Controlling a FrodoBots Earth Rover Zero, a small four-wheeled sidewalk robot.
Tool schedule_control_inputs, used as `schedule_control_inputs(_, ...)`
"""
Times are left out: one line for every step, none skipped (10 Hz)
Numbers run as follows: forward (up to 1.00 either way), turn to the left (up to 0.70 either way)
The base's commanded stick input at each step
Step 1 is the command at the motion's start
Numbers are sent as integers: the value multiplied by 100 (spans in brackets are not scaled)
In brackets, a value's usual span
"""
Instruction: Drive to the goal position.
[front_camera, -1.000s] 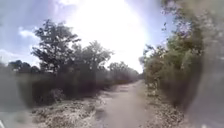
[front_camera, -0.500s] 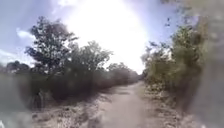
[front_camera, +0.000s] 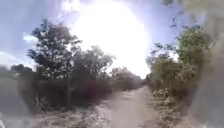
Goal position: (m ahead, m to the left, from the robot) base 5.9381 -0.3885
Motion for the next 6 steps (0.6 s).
schedule_control_inputs(70,-7)
schedule_control_inputs(70,-35)
schedule_control_inputs(70,-35)
schedule_control_inputs(70,-35)
schedule_control_inputs(70,-35)
schedule_control_inputs(70,-25)
